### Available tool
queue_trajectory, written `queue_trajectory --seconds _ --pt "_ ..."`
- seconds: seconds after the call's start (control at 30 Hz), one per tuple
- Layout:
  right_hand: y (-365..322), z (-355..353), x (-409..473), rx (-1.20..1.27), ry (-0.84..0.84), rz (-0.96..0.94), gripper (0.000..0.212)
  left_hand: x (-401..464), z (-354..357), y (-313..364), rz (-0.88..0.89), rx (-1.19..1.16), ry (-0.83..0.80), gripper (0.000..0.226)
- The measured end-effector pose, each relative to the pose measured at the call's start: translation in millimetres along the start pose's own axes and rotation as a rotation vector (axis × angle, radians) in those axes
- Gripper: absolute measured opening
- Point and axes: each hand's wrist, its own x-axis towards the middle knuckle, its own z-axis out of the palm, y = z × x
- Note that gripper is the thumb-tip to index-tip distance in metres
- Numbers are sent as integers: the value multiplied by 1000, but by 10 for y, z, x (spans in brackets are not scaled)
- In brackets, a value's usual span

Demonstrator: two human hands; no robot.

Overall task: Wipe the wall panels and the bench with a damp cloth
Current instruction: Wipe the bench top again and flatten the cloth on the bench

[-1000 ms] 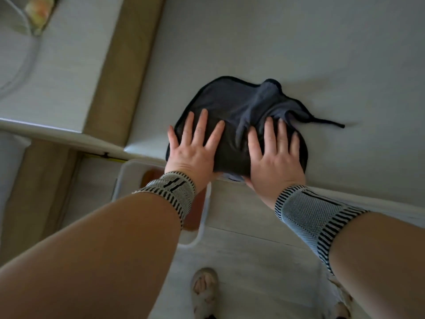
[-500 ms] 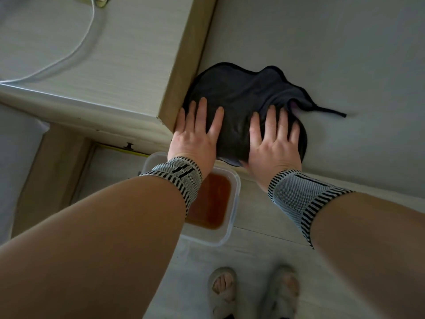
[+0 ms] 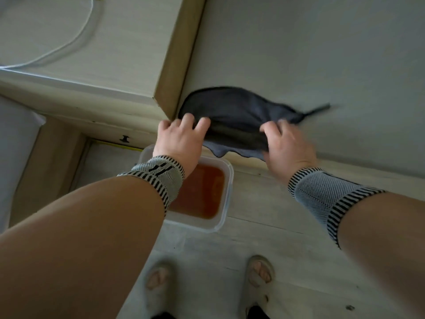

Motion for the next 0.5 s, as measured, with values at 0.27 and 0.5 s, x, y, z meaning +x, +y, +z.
queue_trajectory --seconds 0.27,0.5 --pt "-599 385 -549 -59 -533 -29 15 -598 511 -843 -67 -173 -347 22" --pt "-1342 1009 -584 -67 -503 163 9 -676 1104 -1630 26 -152 -544 36"
